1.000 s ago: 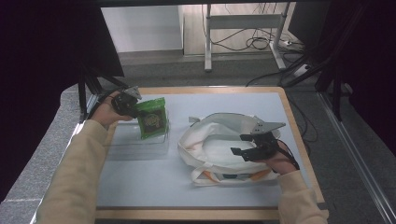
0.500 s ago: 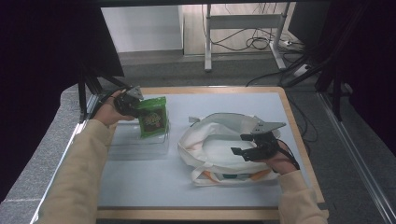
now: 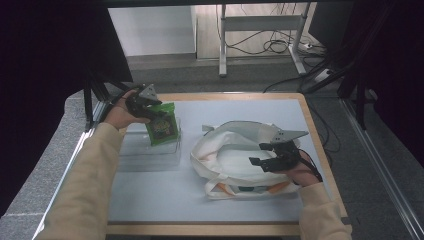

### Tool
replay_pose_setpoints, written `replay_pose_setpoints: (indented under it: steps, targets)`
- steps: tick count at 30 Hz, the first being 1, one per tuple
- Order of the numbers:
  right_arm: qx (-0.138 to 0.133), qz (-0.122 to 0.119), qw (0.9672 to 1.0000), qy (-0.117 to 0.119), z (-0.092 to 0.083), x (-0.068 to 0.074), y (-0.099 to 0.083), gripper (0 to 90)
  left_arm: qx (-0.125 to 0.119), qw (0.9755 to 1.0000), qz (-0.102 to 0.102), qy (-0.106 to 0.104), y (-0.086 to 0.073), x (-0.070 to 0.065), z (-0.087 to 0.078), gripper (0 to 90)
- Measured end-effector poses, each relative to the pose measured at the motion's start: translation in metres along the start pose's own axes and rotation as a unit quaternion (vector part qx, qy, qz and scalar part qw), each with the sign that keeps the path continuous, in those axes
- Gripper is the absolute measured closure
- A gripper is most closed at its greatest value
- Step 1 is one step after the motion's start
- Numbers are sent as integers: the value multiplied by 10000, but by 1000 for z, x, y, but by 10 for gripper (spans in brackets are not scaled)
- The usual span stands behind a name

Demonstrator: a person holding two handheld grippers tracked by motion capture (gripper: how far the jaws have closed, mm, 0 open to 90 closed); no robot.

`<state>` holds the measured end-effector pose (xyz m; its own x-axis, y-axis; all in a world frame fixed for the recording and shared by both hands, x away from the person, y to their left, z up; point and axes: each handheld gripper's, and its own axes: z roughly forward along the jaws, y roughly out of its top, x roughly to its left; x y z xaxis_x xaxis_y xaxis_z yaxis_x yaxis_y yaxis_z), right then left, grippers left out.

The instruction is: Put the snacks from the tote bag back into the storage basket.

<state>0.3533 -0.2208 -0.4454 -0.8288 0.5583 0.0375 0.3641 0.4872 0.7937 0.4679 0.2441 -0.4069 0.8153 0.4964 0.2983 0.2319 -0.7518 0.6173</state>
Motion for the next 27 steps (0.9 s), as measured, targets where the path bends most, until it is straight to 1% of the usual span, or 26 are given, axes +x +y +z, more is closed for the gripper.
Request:
replay_pose_setpoints:
  steps: [3, 4, 7, 10, 13, 16, 20, 24, 27]
  targets:
    - [-4, 1, 10000, -9, -1, 0, 0, 313, -134, 9999, 73, 66, 8, -2, -5, 523]
    - [-12, 2, 10000, -7, -1, 0, 0, 313, -168, 9998, 90, 40, 10, -3, -7, 524]
    - [-18, -6, 10000, -14, -1, 0, 0, 313, -232, 9996, 143, 50, 15, -5, -11, 522]
    - [-15, -8, 10000, -12, -1, 0, 0, 313, -281, 9995, 135, -9, 17, -7, -14, 522]
    - [7, -16, 10000, -7, 0, 1, 0, 312, -226, 9997, 120, -54, 16, -9, -16, 517]
    - [15, -21, 10000, -2, 0, 1, 0, 312, -250, 9996, -32, -137, 13, -10, -17, 510]
    - [-3, -12, 10000, 17, 0, 1, 0, 311, -239, 9986, -376, -292, 8, -12, -18, 505]
    - [-47, 19, 10000, 48, -1, -1, -1, 312, -265, 9972, -560, -428, 6, -15, -22, 509]
    - [-80, -15, 9999, 59, -2, -1, 0, 312, -378, 9957, -682, -507, 6, -20, -25, 508]
